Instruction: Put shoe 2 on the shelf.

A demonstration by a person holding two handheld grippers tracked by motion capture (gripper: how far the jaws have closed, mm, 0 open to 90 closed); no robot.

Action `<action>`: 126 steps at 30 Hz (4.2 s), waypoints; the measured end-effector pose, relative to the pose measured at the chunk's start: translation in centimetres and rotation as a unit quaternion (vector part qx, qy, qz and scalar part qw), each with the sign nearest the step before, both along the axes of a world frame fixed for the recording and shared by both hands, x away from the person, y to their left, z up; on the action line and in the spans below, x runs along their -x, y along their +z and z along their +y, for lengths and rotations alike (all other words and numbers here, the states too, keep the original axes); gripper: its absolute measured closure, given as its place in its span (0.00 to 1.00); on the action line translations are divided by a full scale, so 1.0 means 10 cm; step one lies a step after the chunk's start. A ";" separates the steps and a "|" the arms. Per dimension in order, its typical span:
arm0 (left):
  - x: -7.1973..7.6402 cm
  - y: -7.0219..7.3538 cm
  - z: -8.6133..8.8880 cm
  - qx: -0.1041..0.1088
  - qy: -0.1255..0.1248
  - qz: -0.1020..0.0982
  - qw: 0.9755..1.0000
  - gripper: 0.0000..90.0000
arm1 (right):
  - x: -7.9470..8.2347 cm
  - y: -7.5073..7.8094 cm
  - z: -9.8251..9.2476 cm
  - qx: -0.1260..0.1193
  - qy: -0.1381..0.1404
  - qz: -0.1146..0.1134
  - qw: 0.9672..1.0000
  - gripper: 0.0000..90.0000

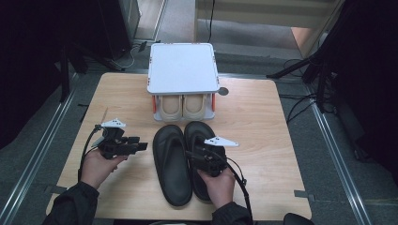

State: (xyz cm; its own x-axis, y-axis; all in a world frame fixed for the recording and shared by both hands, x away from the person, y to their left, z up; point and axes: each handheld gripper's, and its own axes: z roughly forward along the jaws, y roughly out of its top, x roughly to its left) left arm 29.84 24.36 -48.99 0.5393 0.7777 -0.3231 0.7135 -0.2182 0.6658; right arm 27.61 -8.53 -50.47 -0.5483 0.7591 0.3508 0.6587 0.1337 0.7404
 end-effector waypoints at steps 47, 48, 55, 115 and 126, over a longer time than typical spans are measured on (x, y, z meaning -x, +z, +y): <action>-0.05 -0.01 0.08 0.047 0.010 0.016 0.999 0.53 | -0.08 -0.19 0.28 0.039 -0.058 0.017 0.997 0.78; -0.05 -0.01 0.08 0.047 0.010 0.016 0.999 0.53 | -0.08 -0.19 0.28 0.038 -0.059 0.017 0.997 0.78; -0.05 -0.01 0.08 0.047 0.010 0.016 0.999 0.53 | -0.11 -0.18 0.24 0.029 -0.057 0.031 0.997 0.84; 0.25 -0.06 0.56 0.027 0.096 0.020 0.995 0.46 | -0.54 0.46 0.19 0.057 0.339 0.010 0.939 0.84; 0.30 -0.07 0.64 0.028 0.110 0.020 0.993 0.46 | -0.72 0.67 0.20 0.047 0.352 0.008 0.935 0.84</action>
